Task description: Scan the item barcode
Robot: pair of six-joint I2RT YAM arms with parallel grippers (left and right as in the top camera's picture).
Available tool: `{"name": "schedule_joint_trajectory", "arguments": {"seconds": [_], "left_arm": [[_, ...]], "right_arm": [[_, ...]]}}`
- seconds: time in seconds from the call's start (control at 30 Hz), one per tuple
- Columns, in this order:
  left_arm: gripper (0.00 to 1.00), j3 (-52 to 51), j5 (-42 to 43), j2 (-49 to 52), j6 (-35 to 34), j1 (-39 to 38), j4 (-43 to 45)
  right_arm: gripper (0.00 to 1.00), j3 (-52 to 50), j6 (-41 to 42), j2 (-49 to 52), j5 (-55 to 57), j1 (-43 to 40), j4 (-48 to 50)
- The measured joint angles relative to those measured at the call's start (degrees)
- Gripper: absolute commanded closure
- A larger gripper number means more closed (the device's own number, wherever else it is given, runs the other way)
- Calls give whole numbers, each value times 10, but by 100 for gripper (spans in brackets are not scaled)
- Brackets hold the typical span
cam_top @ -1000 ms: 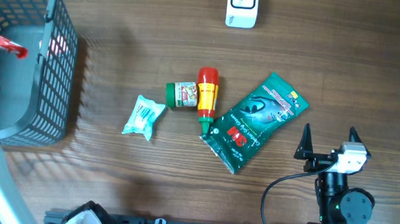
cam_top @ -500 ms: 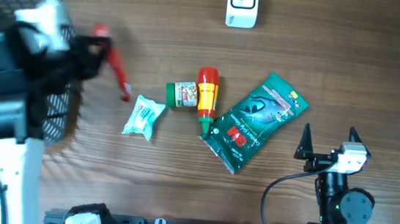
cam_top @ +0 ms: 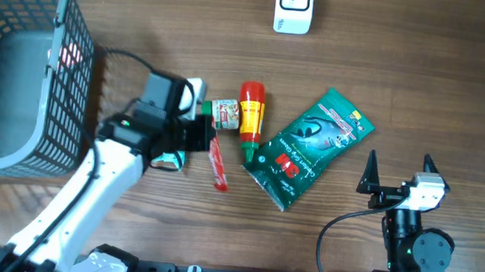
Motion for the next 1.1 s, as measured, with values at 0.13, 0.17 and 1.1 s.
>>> {"name": "schedule_joint_trajectory", "arguments": {"seconds": [0.13,0.17,1.1], "left_arm": [[96,-70,-10,25,-53,-25,71],[96,-79,-11,28,-60,-30,78],[96,-106,50,22,-363,-38,132]], "right_arm": [[0,0,0,0,0,0,0],[0,0,0,0,0,0,0],[0,0,0,0,0,0,0]]}}
